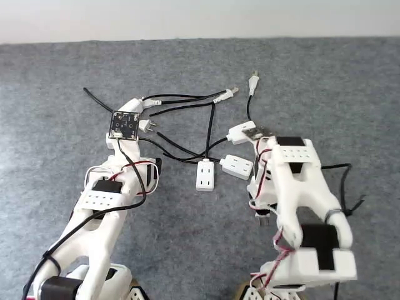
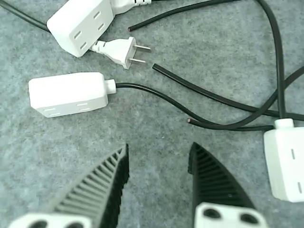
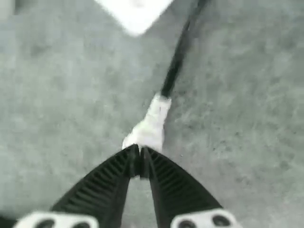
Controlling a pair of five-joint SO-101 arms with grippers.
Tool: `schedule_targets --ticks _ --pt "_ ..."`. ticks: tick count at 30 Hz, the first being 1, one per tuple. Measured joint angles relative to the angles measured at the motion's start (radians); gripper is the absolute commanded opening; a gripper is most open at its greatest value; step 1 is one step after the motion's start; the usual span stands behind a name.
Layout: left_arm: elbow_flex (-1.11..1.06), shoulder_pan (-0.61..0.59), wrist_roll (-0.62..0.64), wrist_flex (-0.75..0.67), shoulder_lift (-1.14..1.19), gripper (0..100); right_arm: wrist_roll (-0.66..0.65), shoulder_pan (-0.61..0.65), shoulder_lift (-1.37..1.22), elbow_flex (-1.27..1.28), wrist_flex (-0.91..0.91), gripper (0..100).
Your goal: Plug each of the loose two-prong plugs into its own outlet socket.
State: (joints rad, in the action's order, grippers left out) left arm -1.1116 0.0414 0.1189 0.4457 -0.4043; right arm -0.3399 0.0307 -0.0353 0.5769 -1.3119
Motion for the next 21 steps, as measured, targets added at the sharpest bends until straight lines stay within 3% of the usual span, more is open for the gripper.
schedule_targets --ticks 21 --pt "0.000 0.000 0.000 0.000 0.000 19 -0.026 -0.055 -0.048 -0.103 0.054 0.9"
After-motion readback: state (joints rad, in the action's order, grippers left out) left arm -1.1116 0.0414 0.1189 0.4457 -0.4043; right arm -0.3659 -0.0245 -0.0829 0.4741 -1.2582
